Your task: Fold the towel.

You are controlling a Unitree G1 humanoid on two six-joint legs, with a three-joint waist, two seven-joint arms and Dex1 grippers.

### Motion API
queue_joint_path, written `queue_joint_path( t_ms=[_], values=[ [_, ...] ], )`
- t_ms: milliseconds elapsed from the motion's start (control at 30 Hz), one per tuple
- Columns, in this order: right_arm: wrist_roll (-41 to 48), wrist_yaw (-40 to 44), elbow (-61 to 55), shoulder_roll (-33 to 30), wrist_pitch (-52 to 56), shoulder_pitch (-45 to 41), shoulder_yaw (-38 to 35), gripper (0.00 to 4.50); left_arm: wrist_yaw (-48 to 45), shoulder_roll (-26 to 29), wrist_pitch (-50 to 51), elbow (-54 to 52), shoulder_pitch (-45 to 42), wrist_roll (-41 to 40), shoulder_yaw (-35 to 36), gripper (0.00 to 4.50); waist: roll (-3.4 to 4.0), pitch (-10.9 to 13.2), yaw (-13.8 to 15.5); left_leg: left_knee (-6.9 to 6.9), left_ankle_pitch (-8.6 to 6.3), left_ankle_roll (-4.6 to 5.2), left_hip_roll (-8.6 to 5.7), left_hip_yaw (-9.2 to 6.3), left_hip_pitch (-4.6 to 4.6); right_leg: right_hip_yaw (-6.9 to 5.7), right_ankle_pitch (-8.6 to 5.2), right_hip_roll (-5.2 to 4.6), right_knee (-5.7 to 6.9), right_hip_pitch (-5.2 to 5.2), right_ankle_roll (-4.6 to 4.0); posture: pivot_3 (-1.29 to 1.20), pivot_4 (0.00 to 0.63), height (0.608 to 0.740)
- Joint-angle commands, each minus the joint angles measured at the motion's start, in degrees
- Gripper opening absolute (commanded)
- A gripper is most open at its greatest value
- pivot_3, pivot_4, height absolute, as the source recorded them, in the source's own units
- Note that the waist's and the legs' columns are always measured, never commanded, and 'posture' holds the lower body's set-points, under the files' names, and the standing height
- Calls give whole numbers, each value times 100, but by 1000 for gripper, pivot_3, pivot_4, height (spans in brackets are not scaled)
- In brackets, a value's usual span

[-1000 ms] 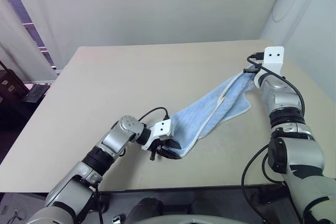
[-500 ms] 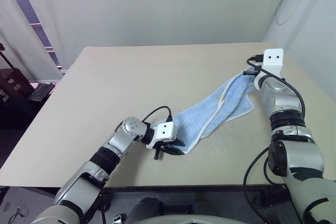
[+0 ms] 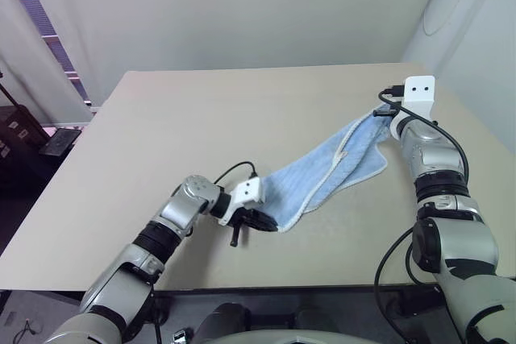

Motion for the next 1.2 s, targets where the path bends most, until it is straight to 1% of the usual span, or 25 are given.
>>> queue_joint_path(
  t_ms=[33,100,167,267,367,433,533,600,700,833,900,967,1067,1100,1200],
  values=[
    [-23,-20,-336,-191,25,10,-107,0,-16,288,995,-251,-578,-887,1045,19,2,1,-16,-1,0,0,-1,0,-4,0,0,-1,0,-3,0,0,0,740],
    [-7,-13,-377,-217,36,63,-116,0,125,395,1262,121,-885,-1077,1482,19,2,1,-30,0,0,0,-4,0,-8,0,0,-2,-5,-5,1,0,0,740],
    [-4,-16,-406,-229,44,100,-125,0,230,461,1334,545,-1138,-1121,1772,19,2,1,-33,0,0,0,-7,1,-8,1,1,-4,-10,-2,2,0,0,740],
    [-6,-20,-422,-255,29,138,-148,0,614,367,1135,1474,-1659,-1120,2209,19,2,1,-44,-1,0,0,-6,0,-7,0,1,-3,-8,-4,2,0,0,740],
    [-28,-25,-360,-300,-62,120,-160,0,1325,102,647,2659,-2318,-1061,2632,19,-2,3,-26,1,1,-2,-5,-2,-8,-2,1,-2,-3,-6,2,0,0,740],
    [-90,-50,-210,-348,-181,48,-132,0,1993,-80,9,3491,-2771,-890,2839,19,-9,6,-10,8,1,-2,-7,-2,-15,-3,3,-4,-4,-6,5,0,0,740],
    [-122,-37,92,-382,-357,-135,-103,0,2469,-282,-671,4323,-3290,-742,3034,19,-11,6,-26,11,1,-2,-13,0,-26,-3,8,-11,-12,-13,15,0,0,740],
    [-195,-56,448,-384,-585,-372,-54,0,2760,-430,-913,4748,-3632,-729,3203,19,-12,6,-42,14,15,-24,-14,3,-45,-2,11,-14,-11,-31,20,0,0,740],
    [-348,-129,1102,-399,-1067,-853,16,0,3290,-628,-1257,5171,-4002,-738,3482,19,-13,7,-72,12,19,-30,-14,9,-68,2,12,-15,0,-42,21,0,0,740],
    [-463,-311,1877,-522,-1673,-1679,9,0,4246,-739,-1853,5460,-4394,-1019,4187,19,-15,8,-175,4,20,-32,-13,9,-75,2,12,-16,4,-56,22,0,0,740],
    [-500,-355,2126,-596,-1938,-2026,9,0,4498,-708,-2144,5509,-4529,-1041,4434,19,-17,11,-198,3,20,-32,-13,12,-82,3,12,-17,6,-66,22,0,0,740],
    [-506,-259,2243,-661,-2218,-2256,13,0,4482,-607,-2264,5525,-4598,-1082,4649,19,-17,11,-200,3,20,-32,-13,14,-84,3,12,-17,7,-69,22,0,0,740],
    [-483,68,2243,-683,-2584,-2312,36,0,4202,-470,-2434,5506,-4496,-971,4734,19,-19,9,-203,2,20,-33,-13,13,-82,3,12,-15,9,-67,23,0,0,740],
    [-438,257,2228,-667,-2596,-2260,25,0,4040,-436,-2383,5500,-4427,-936,4721,19,-20,9,-197,5,20,-33,-13,12,-82,2,12,-15,11,-65,23,0,0,740],
    [-348,979,1858,-616,-2683,-1708,92,0,3081,-283,-2393,5379,-3900,-731,4481,19,-24,4,-199,17,20,-32,-14,12,-79,1,12,-14,14,-54,23,0,0,740]
  ],
)
